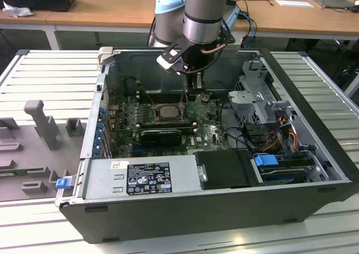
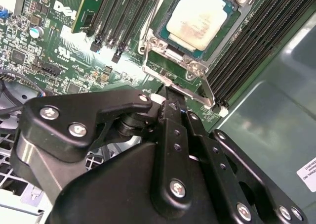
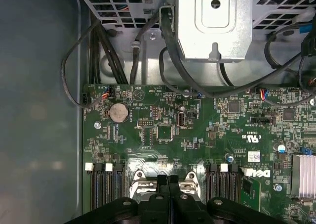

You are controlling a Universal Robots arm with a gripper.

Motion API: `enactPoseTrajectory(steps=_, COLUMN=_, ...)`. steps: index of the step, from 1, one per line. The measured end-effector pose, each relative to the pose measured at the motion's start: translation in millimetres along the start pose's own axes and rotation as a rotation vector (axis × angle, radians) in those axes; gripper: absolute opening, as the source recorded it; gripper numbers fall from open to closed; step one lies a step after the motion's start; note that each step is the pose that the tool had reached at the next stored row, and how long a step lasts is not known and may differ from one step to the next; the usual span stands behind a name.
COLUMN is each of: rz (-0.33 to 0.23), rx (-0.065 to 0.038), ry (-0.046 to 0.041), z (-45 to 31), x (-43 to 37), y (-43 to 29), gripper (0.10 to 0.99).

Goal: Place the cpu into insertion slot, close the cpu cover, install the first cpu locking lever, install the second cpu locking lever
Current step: 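Close the cpu cover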

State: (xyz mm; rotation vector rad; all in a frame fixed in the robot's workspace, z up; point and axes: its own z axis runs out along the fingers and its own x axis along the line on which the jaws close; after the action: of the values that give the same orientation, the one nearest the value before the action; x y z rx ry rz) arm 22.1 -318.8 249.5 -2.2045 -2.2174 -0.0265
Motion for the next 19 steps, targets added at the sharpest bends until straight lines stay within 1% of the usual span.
enactPoseTrajectory(steps=2, rz=0.0, rx=0.0, ry=0.0, z=0.0, x=0.0, y=-2.0, gripper=0.106)
enactPoseTrajectory(steps=19, rz=0.0, rx=0.0, ry=0.0, z=0.0, x=0.1, y=-9.5, gripper=0.106)
